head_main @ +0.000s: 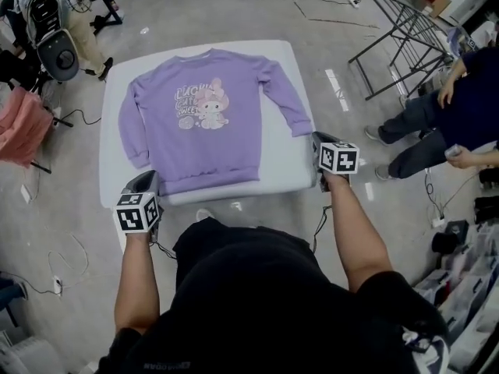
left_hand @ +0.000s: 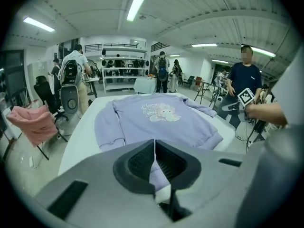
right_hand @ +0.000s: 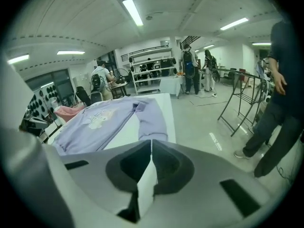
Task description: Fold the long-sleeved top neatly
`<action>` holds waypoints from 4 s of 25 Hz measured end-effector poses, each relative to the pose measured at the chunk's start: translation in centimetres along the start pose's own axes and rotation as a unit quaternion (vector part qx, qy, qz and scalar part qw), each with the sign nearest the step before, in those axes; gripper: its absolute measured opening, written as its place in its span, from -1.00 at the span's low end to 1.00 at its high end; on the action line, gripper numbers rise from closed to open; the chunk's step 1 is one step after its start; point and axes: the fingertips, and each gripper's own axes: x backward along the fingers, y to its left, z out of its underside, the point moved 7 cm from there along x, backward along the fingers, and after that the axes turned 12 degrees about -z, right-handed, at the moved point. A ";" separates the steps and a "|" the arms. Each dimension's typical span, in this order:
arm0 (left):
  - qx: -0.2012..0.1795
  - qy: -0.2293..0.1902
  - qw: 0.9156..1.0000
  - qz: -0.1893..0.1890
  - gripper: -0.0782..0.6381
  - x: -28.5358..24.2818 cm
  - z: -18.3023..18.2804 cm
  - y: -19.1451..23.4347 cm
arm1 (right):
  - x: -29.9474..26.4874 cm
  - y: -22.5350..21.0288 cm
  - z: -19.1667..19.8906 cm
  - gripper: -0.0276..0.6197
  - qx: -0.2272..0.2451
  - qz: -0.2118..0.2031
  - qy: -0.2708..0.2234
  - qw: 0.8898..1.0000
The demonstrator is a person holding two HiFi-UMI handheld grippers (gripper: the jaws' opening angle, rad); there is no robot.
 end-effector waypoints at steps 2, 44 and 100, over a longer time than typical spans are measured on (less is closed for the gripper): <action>-0.004 0.000 1.000 0.009 -0.75 -1.3 -1.0 0.7 | -1.0 -1.4 -0.7 -0.86 -0.022 0.022 0.000 1.000; 0.056 0.032 0.998 -0.022 -0.75 -4.8 -4.2 -1.4 | -3.2 -10.9 -6.6 -0.82 -0.043 0.011 0.016 0.999; 0.066 0.040 0.997 0.017 -0.75 -3.0 -0.1 14.4 | -31.0 35.2 -20.7 -0.82 0.292 -0.096 0.231 0.923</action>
